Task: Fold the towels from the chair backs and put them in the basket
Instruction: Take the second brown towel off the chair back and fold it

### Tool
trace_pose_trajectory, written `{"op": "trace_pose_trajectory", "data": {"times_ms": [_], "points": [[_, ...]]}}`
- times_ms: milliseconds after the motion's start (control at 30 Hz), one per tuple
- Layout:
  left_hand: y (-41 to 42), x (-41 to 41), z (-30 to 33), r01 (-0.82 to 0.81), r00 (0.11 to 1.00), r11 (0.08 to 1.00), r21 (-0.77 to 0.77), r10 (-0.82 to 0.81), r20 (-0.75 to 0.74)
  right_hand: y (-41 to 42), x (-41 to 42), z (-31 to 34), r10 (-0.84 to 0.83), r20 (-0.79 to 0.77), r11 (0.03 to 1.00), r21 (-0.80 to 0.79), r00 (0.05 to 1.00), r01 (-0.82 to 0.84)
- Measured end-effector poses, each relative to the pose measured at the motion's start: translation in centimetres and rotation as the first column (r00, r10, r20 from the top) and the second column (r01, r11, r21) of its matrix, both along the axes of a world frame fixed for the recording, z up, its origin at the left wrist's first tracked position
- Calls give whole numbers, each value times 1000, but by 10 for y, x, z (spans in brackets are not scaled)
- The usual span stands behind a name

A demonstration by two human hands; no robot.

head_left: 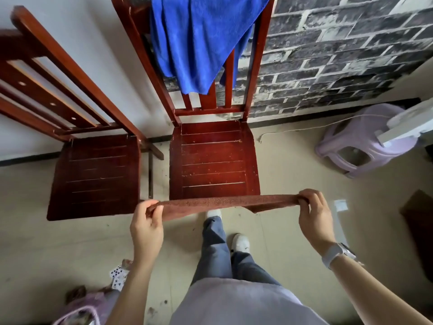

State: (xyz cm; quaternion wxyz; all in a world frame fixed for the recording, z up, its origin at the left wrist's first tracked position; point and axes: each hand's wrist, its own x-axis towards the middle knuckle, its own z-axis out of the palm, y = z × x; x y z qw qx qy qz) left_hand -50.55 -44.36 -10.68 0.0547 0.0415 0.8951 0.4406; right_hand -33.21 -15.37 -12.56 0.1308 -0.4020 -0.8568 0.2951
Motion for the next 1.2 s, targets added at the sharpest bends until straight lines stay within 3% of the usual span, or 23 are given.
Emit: {"op": "trace_pose_trajectory", "data": {"times_ms": [267, 433, 633, 767, 867, 967, 1067, 1200], "points": [[7, -34, -31, -58, 998, 998, -34, 58, -14, 12, -35, -12, 141, 110, 972, 174, 984, -159], [36, -120, -78, -63, 998, 996, -69, 64, 8, 41, -115, -56, 79, 110, 995, 51, 991, -85], [80, -221, -161, -52, 998, 988, -148, 58, 36, 75, -223, -135, -160, 50, 980, -111, 986, 164], [109, -272, -214, -114, 975, 991, -63, 124, 184, 90, -275, -183, -310, 73, 934, -162, 948, 318], [130, -301, -242, -156, 969, 987, -34, 160, 187, 103, -305, -205, -383, 82, 899, -194, 920, 392], [144, -318, -263, -130, 971, 991, 4, 127, 201, 111, -324, -219, -398, 66, 874, -277, 915, 400], [143, -315, -273, -68, 965, 994, -85, 87, 249, 107, -318, -230, -323, 115, 879, -332, 940, 342], [110, -257, -284, -120, 943, 974, -192, 173, 284, 81, -261, -242, -303, 240, 880, -300, 922, 368]]}}
